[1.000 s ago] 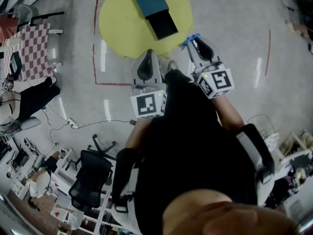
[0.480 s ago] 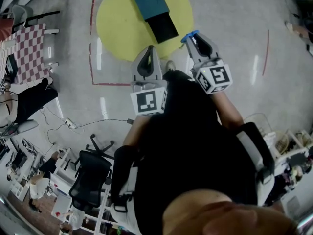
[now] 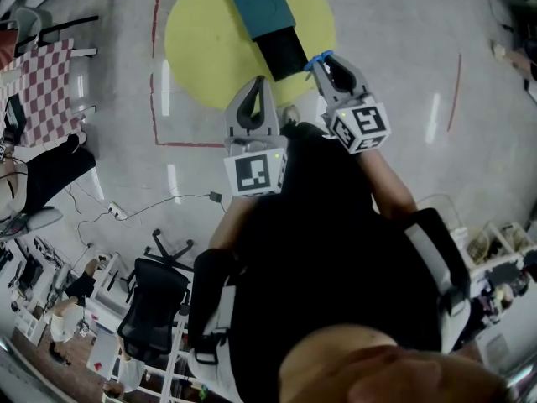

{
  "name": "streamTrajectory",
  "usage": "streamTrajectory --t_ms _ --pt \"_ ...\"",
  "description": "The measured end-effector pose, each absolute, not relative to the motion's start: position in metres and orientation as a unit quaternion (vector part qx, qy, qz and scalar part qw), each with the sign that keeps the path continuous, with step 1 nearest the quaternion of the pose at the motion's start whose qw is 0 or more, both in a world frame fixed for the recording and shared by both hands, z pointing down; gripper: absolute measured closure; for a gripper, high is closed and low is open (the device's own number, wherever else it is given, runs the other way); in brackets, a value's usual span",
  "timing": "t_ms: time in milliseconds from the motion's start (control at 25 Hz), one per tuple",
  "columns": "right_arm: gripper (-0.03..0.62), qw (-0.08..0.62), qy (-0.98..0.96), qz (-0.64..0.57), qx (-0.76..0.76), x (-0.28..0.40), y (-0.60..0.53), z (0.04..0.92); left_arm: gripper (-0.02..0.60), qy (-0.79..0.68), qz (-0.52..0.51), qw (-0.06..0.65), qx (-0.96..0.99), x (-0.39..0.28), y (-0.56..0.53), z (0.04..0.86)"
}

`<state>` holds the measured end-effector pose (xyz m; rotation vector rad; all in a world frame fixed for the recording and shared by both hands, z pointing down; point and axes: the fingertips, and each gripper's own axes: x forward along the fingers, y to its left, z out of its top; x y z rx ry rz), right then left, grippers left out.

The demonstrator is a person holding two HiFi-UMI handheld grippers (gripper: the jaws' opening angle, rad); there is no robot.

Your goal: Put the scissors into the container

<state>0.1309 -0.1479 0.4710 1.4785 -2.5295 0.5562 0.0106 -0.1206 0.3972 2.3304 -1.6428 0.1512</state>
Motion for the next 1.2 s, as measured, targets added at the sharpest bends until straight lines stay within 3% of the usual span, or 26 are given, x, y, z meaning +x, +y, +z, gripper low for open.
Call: streamTrajectory --t_ms 560,1200 --pt "0.522 0.128 -0.836 0.222 0.485 0.090 -0.210 0.560 0.583 -0.563 0.051 0.167 0.808 -0.024 -0.177 0.436" --pt "0.522 0.183 -0.816 0.262 0.482 0.097 -0.203 0.633 0.583 -0.553 0.051 0.179 0.812 -0.008 -0.177 0.432"
